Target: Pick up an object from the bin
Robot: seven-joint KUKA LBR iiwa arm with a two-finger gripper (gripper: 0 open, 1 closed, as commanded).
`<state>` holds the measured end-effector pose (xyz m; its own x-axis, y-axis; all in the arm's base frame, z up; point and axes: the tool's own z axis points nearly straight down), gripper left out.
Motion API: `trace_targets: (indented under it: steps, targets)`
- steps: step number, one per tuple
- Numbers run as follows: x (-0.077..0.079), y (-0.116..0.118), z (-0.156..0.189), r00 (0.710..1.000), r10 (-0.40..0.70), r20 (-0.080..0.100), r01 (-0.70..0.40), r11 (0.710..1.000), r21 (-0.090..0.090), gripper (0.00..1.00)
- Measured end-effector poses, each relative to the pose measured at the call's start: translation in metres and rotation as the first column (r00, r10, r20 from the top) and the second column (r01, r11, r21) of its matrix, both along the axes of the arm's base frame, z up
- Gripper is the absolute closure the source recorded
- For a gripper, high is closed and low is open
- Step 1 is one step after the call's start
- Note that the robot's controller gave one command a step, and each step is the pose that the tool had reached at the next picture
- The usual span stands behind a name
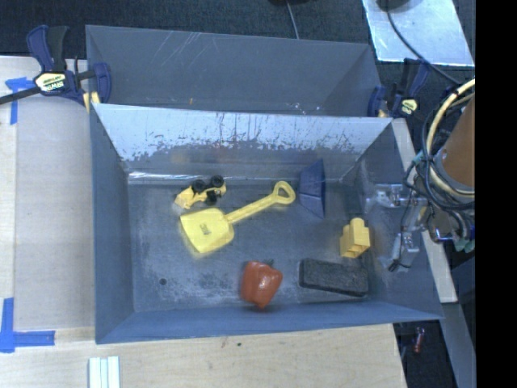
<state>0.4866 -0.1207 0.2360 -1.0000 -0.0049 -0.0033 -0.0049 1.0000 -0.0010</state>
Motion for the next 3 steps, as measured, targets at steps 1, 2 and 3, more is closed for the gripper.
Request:
trace_targets:
  steps: [1, 2, 3]
  targets:
    - [0.000, 0.000, 0.000, 1.000, 0.000, 0.000, 0.000, 1.000, 0.000, 0.00]
    - [-0.003, 0.046, -0.055, 0.987, -0.164, 0.001, 0.164, 0.987, 0.001, 1.00]
    - [-0.003, 0.046, -0.055, 0.987, -0.163, 0.001, 0.163, 0.987, 0.000, 1.00]
